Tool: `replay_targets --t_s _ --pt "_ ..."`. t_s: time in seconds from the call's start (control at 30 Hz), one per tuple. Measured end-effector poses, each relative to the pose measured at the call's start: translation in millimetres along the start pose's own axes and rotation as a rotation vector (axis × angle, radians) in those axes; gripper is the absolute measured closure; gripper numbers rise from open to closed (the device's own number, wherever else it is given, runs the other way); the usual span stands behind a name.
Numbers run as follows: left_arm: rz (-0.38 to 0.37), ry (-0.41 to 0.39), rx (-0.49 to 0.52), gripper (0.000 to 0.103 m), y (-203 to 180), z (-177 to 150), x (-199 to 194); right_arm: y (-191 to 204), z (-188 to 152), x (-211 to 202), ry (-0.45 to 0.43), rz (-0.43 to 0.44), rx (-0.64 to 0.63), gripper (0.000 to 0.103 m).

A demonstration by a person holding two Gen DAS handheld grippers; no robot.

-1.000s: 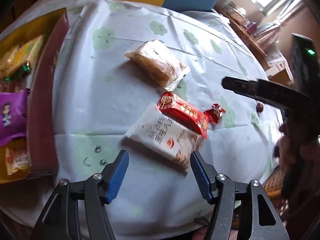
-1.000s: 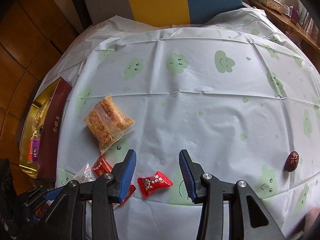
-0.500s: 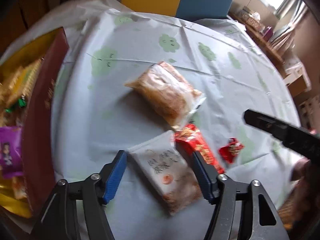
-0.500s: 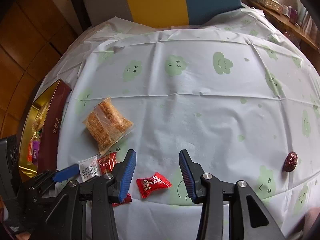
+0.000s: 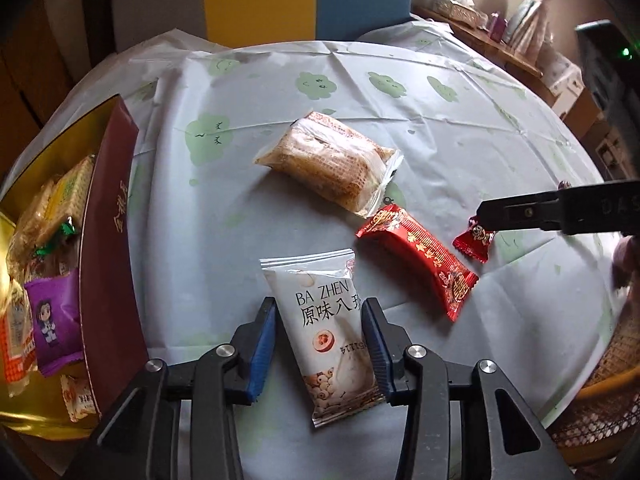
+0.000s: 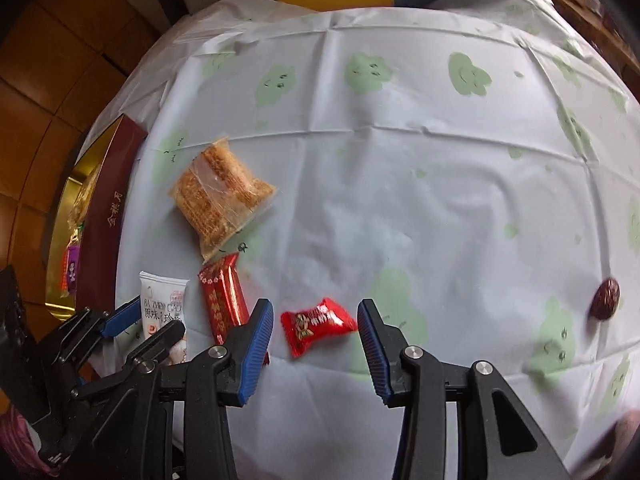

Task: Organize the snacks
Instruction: 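Lift the BA ZHEN pack into the tin with left gripper while right grasps red candy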

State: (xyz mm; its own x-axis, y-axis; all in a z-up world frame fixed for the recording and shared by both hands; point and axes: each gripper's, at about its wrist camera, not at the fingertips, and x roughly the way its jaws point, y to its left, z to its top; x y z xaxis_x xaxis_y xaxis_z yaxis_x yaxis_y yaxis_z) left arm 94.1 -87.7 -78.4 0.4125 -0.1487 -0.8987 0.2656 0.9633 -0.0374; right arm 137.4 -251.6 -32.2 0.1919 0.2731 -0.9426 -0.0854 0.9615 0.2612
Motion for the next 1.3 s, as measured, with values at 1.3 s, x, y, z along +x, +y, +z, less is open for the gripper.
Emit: replay_targets --t_s 1.3 --pt "-0.151 -0.257 -0.009 0.070 21 -14 -76 33 -16 29 0.014 -0.208 -0.208 0.082"
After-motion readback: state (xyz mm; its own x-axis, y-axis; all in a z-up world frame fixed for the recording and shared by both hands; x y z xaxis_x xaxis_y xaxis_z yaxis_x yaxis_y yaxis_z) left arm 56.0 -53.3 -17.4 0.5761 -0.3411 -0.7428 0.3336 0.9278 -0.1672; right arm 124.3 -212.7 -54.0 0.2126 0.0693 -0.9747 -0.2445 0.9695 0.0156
